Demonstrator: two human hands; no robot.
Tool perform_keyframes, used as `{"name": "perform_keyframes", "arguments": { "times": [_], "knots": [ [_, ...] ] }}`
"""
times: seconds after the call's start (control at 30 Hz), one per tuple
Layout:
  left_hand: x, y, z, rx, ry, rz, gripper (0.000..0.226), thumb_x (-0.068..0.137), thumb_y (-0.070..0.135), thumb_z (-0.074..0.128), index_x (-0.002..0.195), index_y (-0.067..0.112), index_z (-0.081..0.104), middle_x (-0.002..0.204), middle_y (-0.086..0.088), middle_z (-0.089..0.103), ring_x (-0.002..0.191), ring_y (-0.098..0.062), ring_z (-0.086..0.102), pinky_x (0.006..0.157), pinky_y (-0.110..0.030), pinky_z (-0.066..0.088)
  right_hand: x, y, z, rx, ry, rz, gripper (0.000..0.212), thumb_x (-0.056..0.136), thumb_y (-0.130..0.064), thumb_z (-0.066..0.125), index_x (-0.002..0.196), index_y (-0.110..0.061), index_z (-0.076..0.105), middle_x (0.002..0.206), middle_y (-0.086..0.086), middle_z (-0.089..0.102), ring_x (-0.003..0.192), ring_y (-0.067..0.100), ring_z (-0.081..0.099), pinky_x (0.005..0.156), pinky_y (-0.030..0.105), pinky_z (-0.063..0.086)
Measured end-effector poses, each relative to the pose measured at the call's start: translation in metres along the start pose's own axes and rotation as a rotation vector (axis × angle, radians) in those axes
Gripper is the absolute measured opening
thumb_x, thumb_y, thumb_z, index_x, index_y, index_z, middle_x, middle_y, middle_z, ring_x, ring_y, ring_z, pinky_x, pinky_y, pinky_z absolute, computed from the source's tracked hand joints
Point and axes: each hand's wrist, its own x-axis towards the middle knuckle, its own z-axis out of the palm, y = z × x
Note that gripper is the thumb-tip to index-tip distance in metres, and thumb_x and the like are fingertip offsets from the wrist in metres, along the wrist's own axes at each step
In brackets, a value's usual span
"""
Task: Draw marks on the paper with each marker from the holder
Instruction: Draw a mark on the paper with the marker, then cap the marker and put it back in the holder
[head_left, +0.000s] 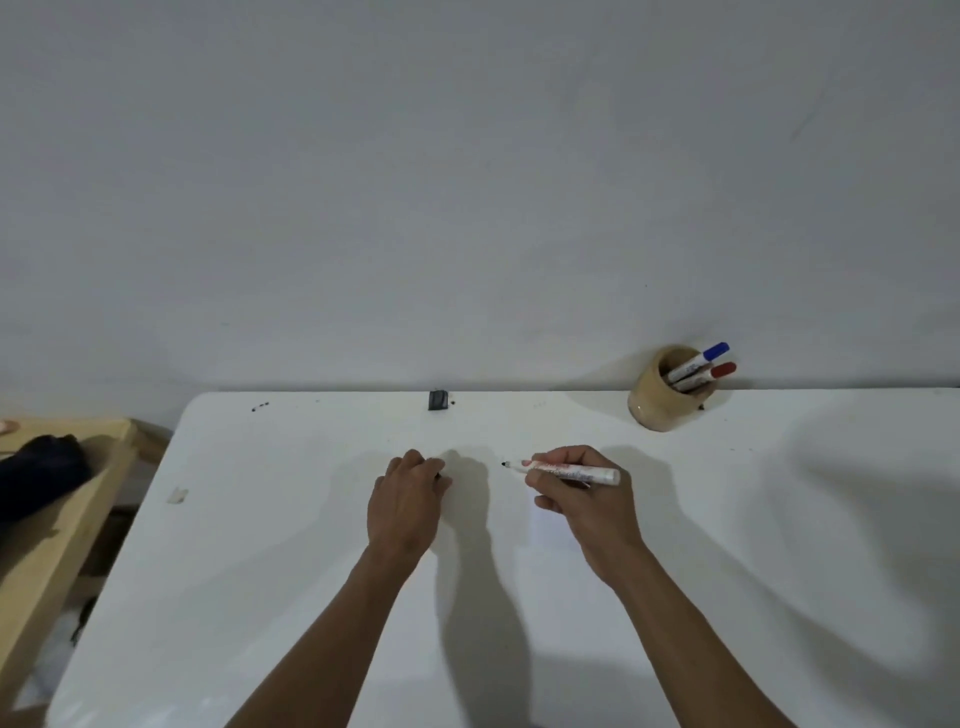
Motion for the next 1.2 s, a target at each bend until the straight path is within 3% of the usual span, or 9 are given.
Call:
{"name": "perform_keyframes", "arguments": {
  "times": [0.17, 0.37, 0.53, 0.83, 1.2],
  "knots": [
    [-0.001, -0.010, 0.001, -0.072, 0.008, -0.034, 0.018, 0.098, 0.016, 0.055, 0.095, 0.005, 0.069, 0.094, -0.011, 0.067, 0.089, -0.031, 0.064, 0.074, -0.039, 0.051, -0.013, 0.000, 0.003, -0.014, 0.027, 0.013, 0.012, 0.084, 0.004, 0.077, 0.094, -0.001, 0.074, 0.087, 0.013, 0.079, 0.082, 0.023, 0.073, 0.068, 0.031, 0.062],
    [-0.037, -0.002, -0.034, -0.699, 0.094, -0.099, 0.010, 0.091, 0.013, 0.069, 0.098, 0.014, 0.077, 0.083, 0.004, 0.078, 0.071, -0.001, 0.069, 0.067, -0.006, 0.047, -0.037, -0.015, 0.026, -0.034, 0.080, -0.091, 0.019, 0.091, -0.015, 0.075, 0.097, 0.002, 0.069, 0.086, 0.012, 0.079, 0.076, 0.022, 0.078, 0.063, 0.029, 0.062],
    [-0.078, -0.012, -0.059, -1.131, 0.133, -0.054, 0.011, 0.091, 0.009, 0.069, 0.098, 0.014, 0.077, 0.090, -0.002, 0.079, 0.082, -0.015, 0.073, 0.075, -0.028, 0.062, -0.069, -0.022, 0.058, -0.053, 0.059, -0.172, 0.018, 0.092, -0.018, 0.073, 0.091, -0.001, 0.069, 0.081, 0.016, 0.077, 0.070, 0.018, 0.076, 0.060, 0.025, 0.059],
    [-0.103, -0.018, -0.067, -1.127, 0.034, 0.054, 0.014, 0.091, 0.009, 0.070, 0.098, 0.018, 0.078, 0.096, 0.002, 0.079, 0.085, -0.011, 0.069, 0.075, -0.032, 0.061, -0.097, -0.016, 0.063, -0.078, 0.046, -0.198, 0.019, 0.092, -0.019, 0.074, 0.088, -0.001, 0.069, 0.077, 0.011, 0.078, 0.069, 0.020, 0.075, 0.062, 0.026, 0.058],
    [-0.101, -0.017, -0.071, -1.101, -0.024, 0.098, 0.015, 0.092, 0.006, 0.067, 0.095, 0.016, 0.077, 0.084, 0.005, 0.077, 0.077, -0.010, 0.067, 0.071, -0.025, 0.059, -0.092, -0.014, 0.061, -0.046, -0.038, -0.152, 0.015, 0.089, -0.017, 0.077, 0.085, -0.005, 0.071, 0.081, 0.017, 0.076, 0.073, 0.024, 0.075, 0.066, 0.030, 0.058]
  ]
}}
